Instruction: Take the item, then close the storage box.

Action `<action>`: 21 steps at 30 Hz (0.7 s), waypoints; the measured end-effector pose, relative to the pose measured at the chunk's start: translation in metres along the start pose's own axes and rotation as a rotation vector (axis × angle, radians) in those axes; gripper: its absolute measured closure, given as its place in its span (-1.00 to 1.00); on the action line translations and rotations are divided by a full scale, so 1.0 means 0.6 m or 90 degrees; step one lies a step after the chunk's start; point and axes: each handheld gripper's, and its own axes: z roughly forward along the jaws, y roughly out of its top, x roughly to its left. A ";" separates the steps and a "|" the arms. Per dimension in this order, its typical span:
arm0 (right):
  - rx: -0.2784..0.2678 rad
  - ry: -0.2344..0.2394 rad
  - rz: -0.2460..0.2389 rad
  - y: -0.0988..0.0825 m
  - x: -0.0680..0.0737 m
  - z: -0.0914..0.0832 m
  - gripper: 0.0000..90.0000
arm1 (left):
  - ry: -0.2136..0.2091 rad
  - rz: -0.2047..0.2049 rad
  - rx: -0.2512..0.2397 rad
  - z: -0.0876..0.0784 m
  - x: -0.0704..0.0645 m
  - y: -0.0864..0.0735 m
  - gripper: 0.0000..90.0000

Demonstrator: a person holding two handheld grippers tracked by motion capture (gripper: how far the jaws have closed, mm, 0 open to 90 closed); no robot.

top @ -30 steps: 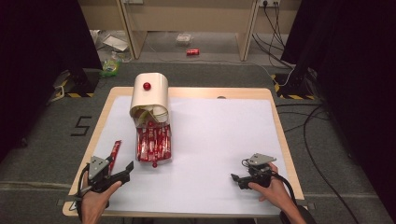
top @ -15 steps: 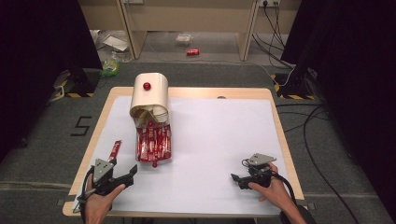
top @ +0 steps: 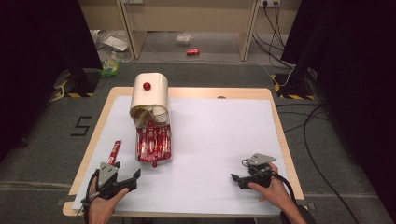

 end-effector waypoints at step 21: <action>0.000 0.000 0.000 0.000 0.000 0.000 -0.67 | 0.002 0.012 0.026 0.015 -0.001 -0.011 -0.63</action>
